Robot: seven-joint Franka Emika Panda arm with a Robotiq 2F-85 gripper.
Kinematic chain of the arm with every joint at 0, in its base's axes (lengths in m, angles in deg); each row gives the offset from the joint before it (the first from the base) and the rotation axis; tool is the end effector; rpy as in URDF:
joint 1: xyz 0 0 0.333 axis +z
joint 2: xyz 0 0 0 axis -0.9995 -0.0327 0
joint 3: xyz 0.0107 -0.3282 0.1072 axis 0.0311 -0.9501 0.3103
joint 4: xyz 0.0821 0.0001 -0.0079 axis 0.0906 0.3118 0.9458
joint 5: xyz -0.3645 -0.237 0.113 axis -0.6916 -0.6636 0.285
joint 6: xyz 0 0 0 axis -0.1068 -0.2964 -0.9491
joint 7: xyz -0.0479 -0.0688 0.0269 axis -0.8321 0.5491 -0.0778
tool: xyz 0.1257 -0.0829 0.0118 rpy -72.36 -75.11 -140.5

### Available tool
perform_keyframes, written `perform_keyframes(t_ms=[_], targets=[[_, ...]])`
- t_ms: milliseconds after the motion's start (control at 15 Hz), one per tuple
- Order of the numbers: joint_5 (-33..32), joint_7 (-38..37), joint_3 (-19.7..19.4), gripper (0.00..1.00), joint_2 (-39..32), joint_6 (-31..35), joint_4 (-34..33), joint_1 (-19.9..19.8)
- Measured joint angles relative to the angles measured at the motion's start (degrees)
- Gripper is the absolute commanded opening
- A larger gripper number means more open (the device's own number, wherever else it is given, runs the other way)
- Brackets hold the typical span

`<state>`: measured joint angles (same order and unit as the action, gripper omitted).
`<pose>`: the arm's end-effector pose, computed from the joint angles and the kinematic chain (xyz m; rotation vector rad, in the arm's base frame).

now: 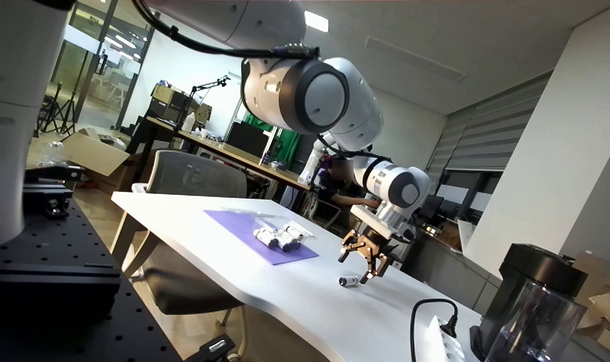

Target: Open the clear container and put the thing on the table in it

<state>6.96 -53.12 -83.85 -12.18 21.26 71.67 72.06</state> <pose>0.8278 -0.2223 0.0500 -2.9846 0.3310 0.2210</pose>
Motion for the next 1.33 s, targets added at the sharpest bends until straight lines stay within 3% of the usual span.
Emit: perform_keyframes(t_ms=[133, 200, 267, 933, 1333], targets=[[0.0, 0.6, 0.0, 1.0, 0.0, 0.5, 0.5, 0.0], [0.0, 0.8, 0.0, 0.75, 0.0, 1.0, 0.7, 0.0], [0.0, 1.0, 0.0, 0.73, 0.0, 1.7, 0.9, 0.0], [0.0, 2.3, 0.6, 0.05, -0.1, 6.8, 2.8, 0.0], [-0.1, 5.3, 0.9, 0.07, 0.0, 6.2, 2.4, 0.8]])
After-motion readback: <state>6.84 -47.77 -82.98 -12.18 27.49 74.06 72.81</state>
